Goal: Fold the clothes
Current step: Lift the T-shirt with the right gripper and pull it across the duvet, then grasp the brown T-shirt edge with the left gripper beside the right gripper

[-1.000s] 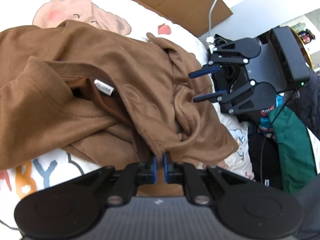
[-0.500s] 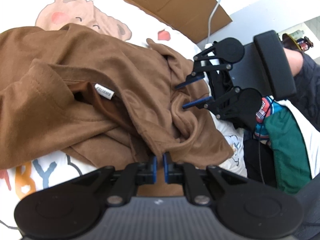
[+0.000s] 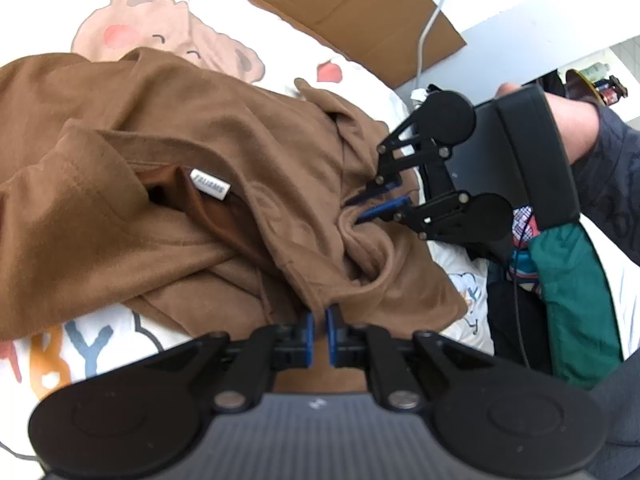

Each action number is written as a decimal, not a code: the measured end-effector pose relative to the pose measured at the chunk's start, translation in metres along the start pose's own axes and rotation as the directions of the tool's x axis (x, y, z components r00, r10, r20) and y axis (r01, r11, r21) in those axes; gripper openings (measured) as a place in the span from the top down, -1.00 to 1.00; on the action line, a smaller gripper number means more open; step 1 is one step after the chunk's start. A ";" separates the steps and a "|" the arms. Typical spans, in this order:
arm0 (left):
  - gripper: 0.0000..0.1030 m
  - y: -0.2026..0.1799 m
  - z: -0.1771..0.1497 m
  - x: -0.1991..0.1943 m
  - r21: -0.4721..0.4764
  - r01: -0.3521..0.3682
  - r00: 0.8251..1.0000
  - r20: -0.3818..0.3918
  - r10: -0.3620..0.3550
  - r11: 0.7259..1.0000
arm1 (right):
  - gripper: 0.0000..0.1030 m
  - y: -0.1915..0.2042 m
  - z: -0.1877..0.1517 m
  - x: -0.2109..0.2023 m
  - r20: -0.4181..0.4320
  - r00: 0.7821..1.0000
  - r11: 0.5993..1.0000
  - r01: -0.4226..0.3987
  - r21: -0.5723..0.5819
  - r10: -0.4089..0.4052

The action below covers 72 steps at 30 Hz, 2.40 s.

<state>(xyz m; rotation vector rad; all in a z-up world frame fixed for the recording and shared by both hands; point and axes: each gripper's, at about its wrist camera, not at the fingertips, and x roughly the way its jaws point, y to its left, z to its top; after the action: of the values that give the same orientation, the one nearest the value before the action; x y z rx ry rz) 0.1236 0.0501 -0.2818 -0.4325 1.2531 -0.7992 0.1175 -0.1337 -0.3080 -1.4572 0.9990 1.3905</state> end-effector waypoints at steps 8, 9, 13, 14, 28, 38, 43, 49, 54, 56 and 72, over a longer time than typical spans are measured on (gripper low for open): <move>0.85 -0.003 0.007 -0.009 0.016 -0.021 0.999 0.035 0.020 1.000 | 0.83 0.009 -0.036 -0.034 0.062 0.994 0.965 0.073 0.250 -0.091; 0.83 -0.004 0.008 -0.010 0.021 -0.023 0.999 0.037 0.022 1.000 | 0.83 0.012 -0.042 -0.040 0.075 0.992 0.953 0.080 0.292 -0.106; 0.68 -0.008 0.009 -0.018 0.053 -0.077 0.996 0.052 0.075 0.996 | 0.83 0.014 -0.068 -0.055 0.067 0.983 0.907 0.131 0.400 -0.172; 0.68 -0.008 0.009 -0.022 0.064 -0.093 0.994 0.056 0.089 0.994 | 0.83 0.015 -0.079 -0.059 0.058 0.980 0.885 0.146 0.442 -0.190; 0.59 0.040 -0.013 -0.123 0.083 -0.372 0.920 0.166 0.355 0.924 | 0.83 0.023 -0.132 -0.042 0.063 0.951 0.704 0.178 0.688 -0.302; 0.56 0.064 -0.024 -0.146 0.303 -0.531 0.847 0.168 0.505 0.791 | 0.83 0.027 -0.141 -0.029 0.017 0.951 0.628 0.191 0.754 -0.309; 0.56 0.060 -0.022 -0.143 0.470 -0.523 0.842 0.153 0.517 0.712 | 0.83 0.026 -0.142 -0.027 0.009 0.953 0.626 0.191 0.756 -0.302; 0.53 0.056 -0.022 -0.134 0.661 -0.464 0.832 0.099 0.545 0.589 | 0.83 0.026 -0.143 -0.024 0.004 0.956 0.625 0.189 0.758 -0.294; 0.48 0.055 -0.025 -0.116 0.783 -0.390 0.817 0.052 0.574 0.485 | 0.83 0.026 -0.143 -0.020 0.002 0.959 0.629 0.185 0.755 -0.285; 0.47 0.055 -0.025 -0.107 0.817 -0.373 0.804 0.048 0.593 0.440 | 0.83 0.026 -0.143 -0.020 0.003 0.959 0.629 0.184 0.755 -0.283; 0.32 0.043 -0.031 -0.087 0.985 -0.112 0.731 -0.007 0.683 0.130 | 0.83 0.027 -0.143 -0.015 0.013 0.961 0.635 0.172 0.753 -0.276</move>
<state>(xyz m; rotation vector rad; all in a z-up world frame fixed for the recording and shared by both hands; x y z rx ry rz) 0.0982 0.1465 -0.2618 1.2381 0.9597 -1.0303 0.1344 -0.2780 -0.2941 -0.8060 1.0808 0.7123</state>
